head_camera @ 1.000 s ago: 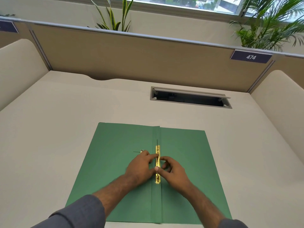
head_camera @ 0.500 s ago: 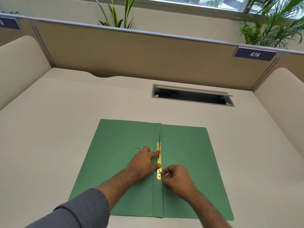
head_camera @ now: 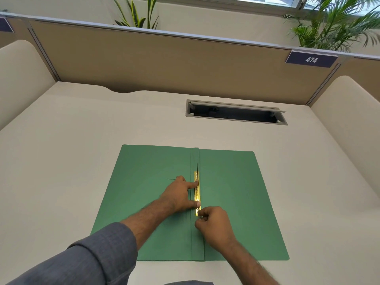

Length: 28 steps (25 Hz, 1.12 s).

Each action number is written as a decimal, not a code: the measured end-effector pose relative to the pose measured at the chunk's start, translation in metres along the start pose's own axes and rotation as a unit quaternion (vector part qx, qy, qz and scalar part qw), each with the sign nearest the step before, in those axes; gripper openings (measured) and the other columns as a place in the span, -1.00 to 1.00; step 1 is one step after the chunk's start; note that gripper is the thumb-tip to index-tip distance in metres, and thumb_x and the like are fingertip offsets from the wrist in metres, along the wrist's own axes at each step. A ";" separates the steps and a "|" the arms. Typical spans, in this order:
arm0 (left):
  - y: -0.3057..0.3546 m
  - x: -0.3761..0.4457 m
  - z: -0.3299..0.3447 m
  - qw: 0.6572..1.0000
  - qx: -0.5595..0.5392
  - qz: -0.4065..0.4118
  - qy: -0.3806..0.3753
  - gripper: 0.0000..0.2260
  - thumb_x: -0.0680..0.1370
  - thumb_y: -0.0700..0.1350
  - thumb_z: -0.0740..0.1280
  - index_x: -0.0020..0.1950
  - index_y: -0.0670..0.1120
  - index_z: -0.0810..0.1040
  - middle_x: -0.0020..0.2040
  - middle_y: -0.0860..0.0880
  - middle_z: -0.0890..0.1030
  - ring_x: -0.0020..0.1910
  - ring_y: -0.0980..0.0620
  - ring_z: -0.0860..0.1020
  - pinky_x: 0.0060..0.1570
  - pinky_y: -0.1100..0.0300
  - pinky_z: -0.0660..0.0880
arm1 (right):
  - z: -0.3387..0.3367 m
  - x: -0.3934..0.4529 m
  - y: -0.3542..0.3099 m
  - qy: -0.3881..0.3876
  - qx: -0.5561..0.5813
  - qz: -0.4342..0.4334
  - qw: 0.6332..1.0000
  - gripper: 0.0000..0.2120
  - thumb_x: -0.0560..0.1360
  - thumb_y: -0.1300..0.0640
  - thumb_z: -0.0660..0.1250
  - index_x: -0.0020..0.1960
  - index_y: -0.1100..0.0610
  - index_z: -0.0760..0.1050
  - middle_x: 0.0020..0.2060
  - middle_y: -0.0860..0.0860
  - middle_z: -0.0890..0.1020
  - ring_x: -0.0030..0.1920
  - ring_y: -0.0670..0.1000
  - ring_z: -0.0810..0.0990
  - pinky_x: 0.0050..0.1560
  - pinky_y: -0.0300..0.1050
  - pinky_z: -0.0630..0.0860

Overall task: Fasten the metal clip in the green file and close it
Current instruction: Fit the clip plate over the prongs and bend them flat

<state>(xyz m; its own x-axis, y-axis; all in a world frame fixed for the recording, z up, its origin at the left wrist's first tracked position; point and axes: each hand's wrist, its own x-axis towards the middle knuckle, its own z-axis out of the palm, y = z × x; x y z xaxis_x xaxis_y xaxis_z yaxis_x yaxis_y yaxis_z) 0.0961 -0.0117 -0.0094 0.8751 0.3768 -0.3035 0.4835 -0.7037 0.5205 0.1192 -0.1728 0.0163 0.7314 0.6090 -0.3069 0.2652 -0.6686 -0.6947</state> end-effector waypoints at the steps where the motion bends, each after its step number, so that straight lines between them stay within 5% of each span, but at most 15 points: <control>1: 0.000 0.000 0.000 1.000 -0.002 -0.002 0.000 -0.25 0.37 0.19 0.50 0.50 0.14 0.30 0.17 -0.06 0.41 0.13 -0.04 0.47 0.19 0.10 0.47 | 0.001 -0.001 -0.003 0.003 -0.006 0.007 1.000 -0.91 0.35 0.30 0.33 -0.27 0.21 0.60 -0.53 -0.09 0.38 -0.54 -0.13 0.26 -0.50 -0.28 0.23; 5: 0.002 0.000 0.001 1.000 -0.004 -0.006 0.000 -0.26 0.36 0.18 0.51 0.49 0.13 0.32 0.20 -0.07 0.41 0.16 -0.04 0.48 0.21 0.09 0.47 | 0.009 -0.003 -0.011 0.009 -0.018 0.028 0.999 -0.70 0.37 0.32 0.30 -0.48 0.08 0.36 -0.56 -0.09 0.32 -0.54 -0.12 0.24 -0.51 -0.27 0.19; 11: 0.001 -0.002 0.000 1.000 -0.012 -0.007 0.003 -0.26 0.36 0.18 0.51 0.49 0.14 0.32 0.23 -0.08 0.41 0.20 -0.05 0.47 0.25 0.06 0.47 | 0.001 -0.001 -0.004 -0.004 -0.083 -0.011 0.996 -0.82 0.44 0.28 0.33 -0.05 0.17 0.68 -0.21 0.05 0.70 -0.33 -0.08 0.50 -0.24 -0.28 0.40; 17: -0.001 -0.003 0.000 1.000 -0.022 -0.008 0.002 -0.26 0.36 0.19 0.51 0.48 0.14 0.33 0.19 -0.07 0.41 0.16 -0.04 0.48 0.21 0.05 0.47 | -0.027 0.016 0.005 -0.060 -0.105 -0.007 0.993 -0.96 0.35 0.16 0.48 -0.20 0.06 0.64 -0.41 -0.15 0.53 -0.41 -0.19 0.47 -0.35 -0.29 0.43; 23: -0.002 -0.003 0.007 1.000 -0.014 -0.010 0.010 -0.28 0.36 0.22 0.49 0.48 0.20 0.31 0.07 0.02 0.36 0.05 0.02 0.42 0.12 0.09 0.48 | -0.046 0.059 -0.025 0.087 -0.087 -0.092 0.988 -0.72 0.41 0.13 0.45 0.11 0.03 0.54 -0.27 -0.12 0.55 -0.31 -0.11 0.52 -0.22 -0.21 0.45; 26: -0.004 -0.001 0.009 1.000 -0.010 -0.012 0.009 -0.30 0.37 0.22 0.49 0.46 0.19 0.33 0.10 0.01 0.37 0.02 0.04 0.39 0.09 0.11 0.46 | -0.047 0.082 -0.046 0.060 -0.079 -0.134 0.986 -0.46 0.42 0.15 0.47 0.33 -0.07 0.37 -0.10 -0.08 0.52 -0.21 -0.06 0.50 -0.13 -0.17 0.45; 28: -0.005 -0.001 0.009 1.000 -0.006 -0.009 0.008 -0.30 0.37 0.22 0.48 0.47 0.19 0.32 0.10 0.01 0.36 0.03 0.03 0.39 0.10 0.10 0.47 | -0.051 0.097 -0.050 0.011 -0.080 -0.118 0.990 -0.48 0.40 0.18 0.49 0.32 0.01 0.44 -0.13 -0.02 0.55 -0.24 -0.05 0.51 -0.15 -0.19 0.45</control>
<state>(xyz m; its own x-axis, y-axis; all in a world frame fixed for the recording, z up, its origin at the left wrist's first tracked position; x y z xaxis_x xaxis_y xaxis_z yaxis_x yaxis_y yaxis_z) 0.0930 -0.0140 -0.0185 0.8662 0.3991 -0.3008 0.4997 -0.6895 0.5242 0.2090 -0.1018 0.0541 0.6495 0.7486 -0.1333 0.5255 -0.5686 -0.6329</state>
